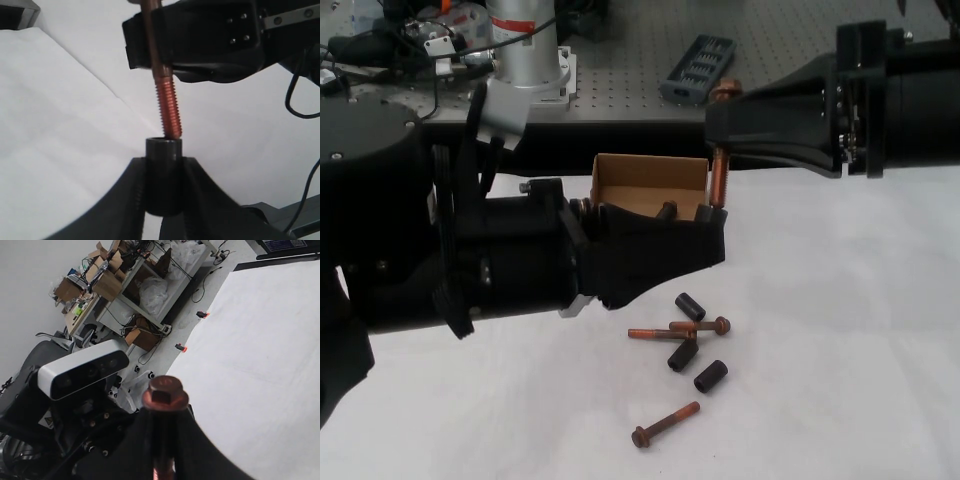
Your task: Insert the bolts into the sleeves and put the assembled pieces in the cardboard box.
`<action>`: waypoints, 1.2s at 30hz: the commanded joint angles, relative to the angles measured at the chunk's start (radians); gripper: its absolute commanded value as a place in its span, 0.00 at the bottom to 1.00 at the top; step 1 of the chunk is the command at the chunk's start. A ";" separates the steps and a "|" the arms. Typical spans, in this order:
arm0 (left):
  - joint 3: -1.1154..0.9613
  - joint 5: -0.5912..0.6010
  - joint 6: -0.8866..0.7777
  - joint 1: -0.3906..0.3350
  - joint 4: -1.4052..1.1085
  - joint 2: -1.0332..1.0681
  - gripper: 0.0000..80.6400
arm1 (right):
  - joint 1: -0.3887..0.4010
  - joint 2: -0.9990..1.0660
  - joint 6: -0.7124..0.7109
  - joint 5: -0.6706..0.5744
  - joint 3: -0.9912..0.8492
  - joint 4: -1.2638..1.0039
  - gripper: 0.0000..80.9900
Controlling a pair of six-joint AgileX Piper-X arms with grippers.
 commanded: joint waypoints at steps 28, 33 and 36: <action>-0.008 -0.122 -0.021 0.009 -0.097 -0.011 0.01 | 0.002 -0.028 -0.150 -0.040 -0.002 0.140 0.03; -0.008 -0.118 -0.021 0.009 -0.093 -0.011 0.01 | 0.002 -0.028 -0.170 -0.057 -0.002 0.180 0.03; -0.008 -0.118 -0.021 0.009 -0.093 -0.011 0.01 | 0.002 -0.028 -0.170 -0.057 -0.002 0.186 0.03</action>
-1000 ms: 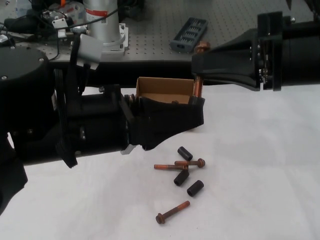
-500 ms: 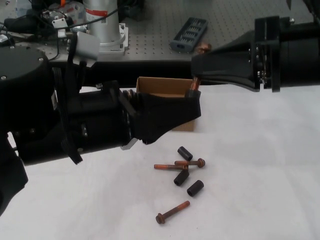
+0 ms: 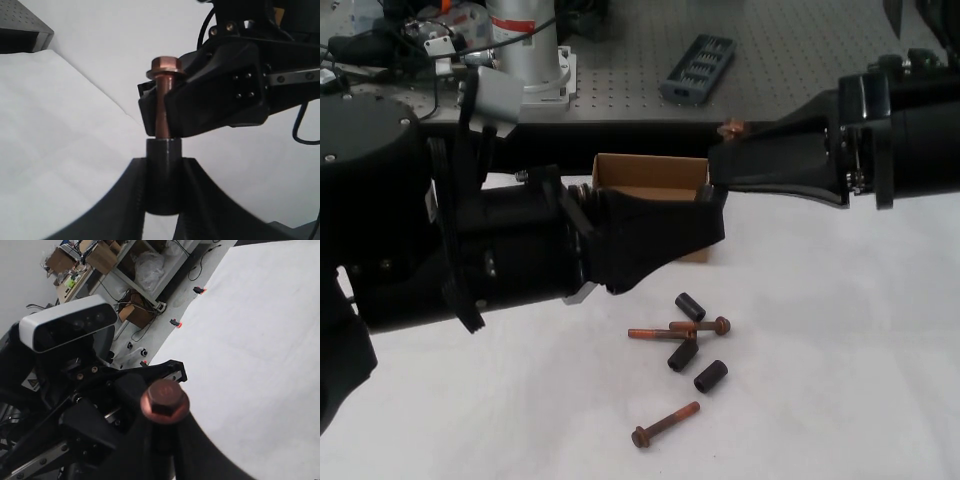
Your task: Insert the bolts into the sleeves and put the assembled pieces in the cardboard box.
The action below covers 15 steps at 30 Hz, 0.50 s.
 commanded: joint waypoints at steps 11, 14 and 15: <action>-0.012 -0.044 -0.010 0.009 -0.041 -0.011 0.01 | 0.000 -0.016 -0.032 0.045 -0.002 0.050 0.54; -0.012 -0.044 0.010 0.009 -0.041 -0.011 0.01 | 0.000 -0.016 -0.032 0.026 -0.002 0.052 0.51; -0.012 -0.053 0.021 0.009 -0.039 -0.011 0.01 | 0.000 -0.016 -0.032 0.021 -0.002 0.055 0.51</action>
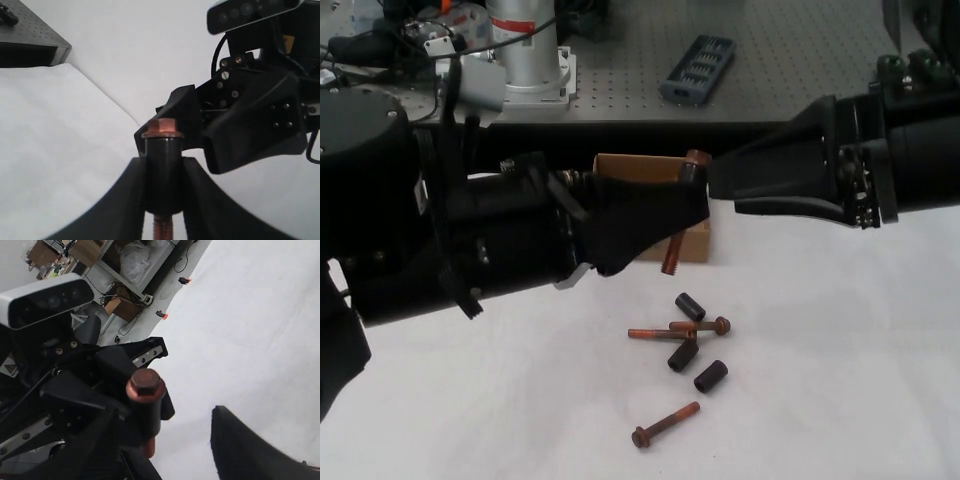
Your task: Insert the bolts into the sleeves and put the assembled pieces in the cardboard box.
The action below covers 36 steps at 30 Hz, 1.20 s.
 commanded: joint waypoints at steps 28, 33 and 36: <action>-0.905 0.116 0.341 0.280 0.493 0.916 0.01 | -0.062 -0.012 -0.420 0.278 -0.002 0.453 0.04; -1.058 0.038 0.368 0.280 0.556 1.057 0.01 | -0.061 -0.012 -0.424 0.278 -0.002 0.453 0.04; -1.115 0.020 0.368 0.280 0.556 1.111 0.01 | -0.061 -0.012 -0.424 0.278 -0.002 0.452 0.04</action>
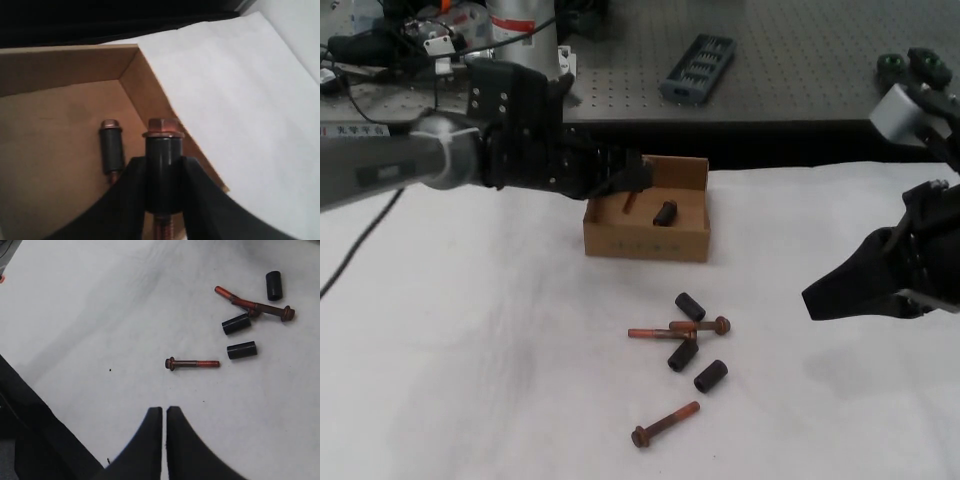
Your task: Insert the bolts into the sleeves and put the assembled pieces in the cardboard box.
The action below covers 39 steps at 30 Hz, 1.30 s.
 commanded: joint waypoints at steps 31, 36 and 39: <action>-0.108 0.022 0.258 0.002 0.697 -0.153 0.01 | -0.007 -0.012 -0.054 -0.005 -0.002 0.226 0.04; -0.063 -0.005 0.402 0.002 0.927 -0.249 0.01 | -0.007 -0.013 -0.061 0.059 -0.002 0.259 0.04; 0.071 -0.003 0.402 0.002 0.918 -0.346 0.01 | -0.007 -0.013 -0.061 0.077 -0.002 0.259 0.04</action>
